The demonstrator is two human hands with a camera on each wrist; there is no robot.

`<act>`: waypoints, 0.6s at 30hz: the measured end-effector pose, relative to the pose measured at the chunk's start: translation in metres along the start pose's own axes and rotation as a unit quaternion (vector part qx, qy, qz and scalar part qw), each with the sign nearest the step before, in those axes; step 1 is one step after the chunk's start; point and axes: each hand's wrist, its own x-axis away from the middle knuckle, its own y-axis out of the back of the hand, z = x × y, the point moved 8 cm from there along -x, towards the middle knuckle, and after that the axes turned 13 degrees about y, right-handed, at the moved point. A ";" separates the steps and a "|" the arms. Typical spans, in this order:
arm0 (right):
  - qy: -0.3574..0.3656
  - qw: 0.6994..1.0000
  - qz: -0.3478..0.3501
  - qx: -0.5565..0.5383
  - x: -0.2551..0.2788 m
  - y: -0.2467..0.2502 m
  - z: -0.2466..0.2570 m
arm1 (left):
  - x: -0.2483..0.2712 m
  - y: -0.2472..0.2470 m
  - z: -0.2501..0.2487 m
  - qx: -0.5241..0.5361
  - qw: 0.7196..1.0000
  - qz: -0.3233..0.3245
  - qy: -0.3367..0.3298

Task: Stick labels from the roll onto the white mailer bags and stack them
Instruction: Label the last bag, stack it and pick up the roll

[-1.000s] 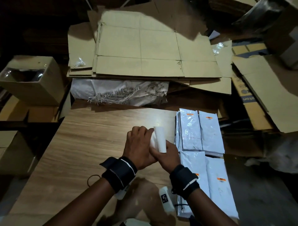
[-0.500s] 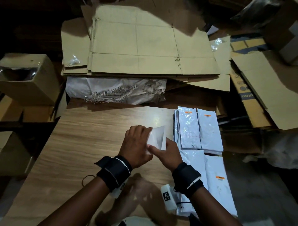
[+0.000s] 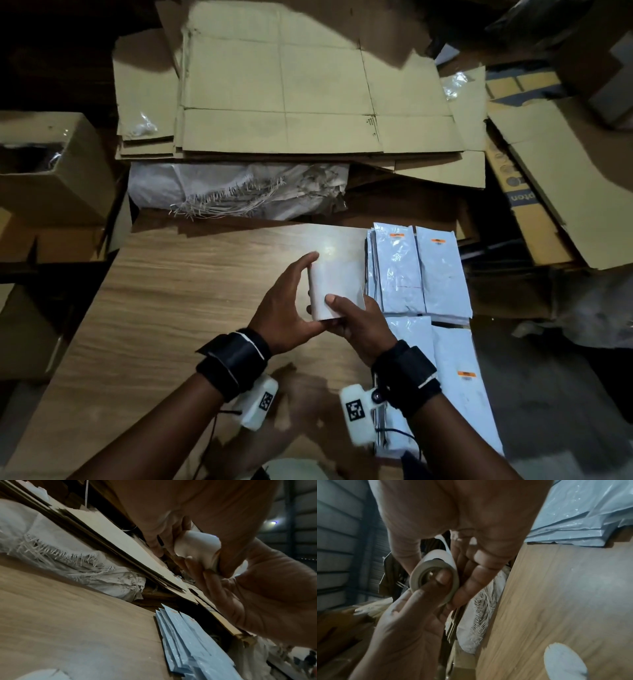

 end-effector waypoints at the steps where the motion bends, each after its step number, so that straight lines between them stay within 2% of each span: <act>1: -0.008 1.000 0.013 0.001 0.000 -0.001 -0.001 | 0.000 0.000 0.000 0.005 1.000 0.003 0.004; 3: -0.001 0.999 0.020 0.041 -0.001 -0.003 0.000 | -0.001 0.001 -0.001 -0.032 0.999 -0.013 -0.004; 4: 0.024 0.995 0.016 0.094 -0.003 -0.002 0.003 | -0.001 0.001 -0.002 -0.069 0.997 -0.025 -0.017; 7: 0.117 0.956 0.038 0.265 -0.004 -0.010 0.013 | -0.003 -0.003 -0.011 -0.207 0.975 -0.042 -0.065; 9: 0.132 0.935 0.031 0.327 -0.004 -0.013 0.014 | -0.004 -0.008 -0.018 -0.290 0.952 -0.048 -0.079; 11: 0.142 0.918 -0.006 0.371 -0.004 -0.010 0.016 | -0.004 -0.013 -0.026 -0.338 0.935 -0.055 -0.090; 15: 0.151 0.895 -0.082 0.412 -0.003 -0.002 0.025 | -0.001 -0.022 -0.036 -0.358 0.925 -0.055 -0.117; 17: 0.153 0.903 -0.067 0.397 -0.005 0.000 0.027 | 0.003 -0.021 -0.036 -0.328 0.934 -0.042 -0.135; 18: 0.159 0.916 -0.040 0.366 -0.006 -0.002 0.028 | 0.004 -0.017 -0.035 -0.295 0.945 -0.035 -0.137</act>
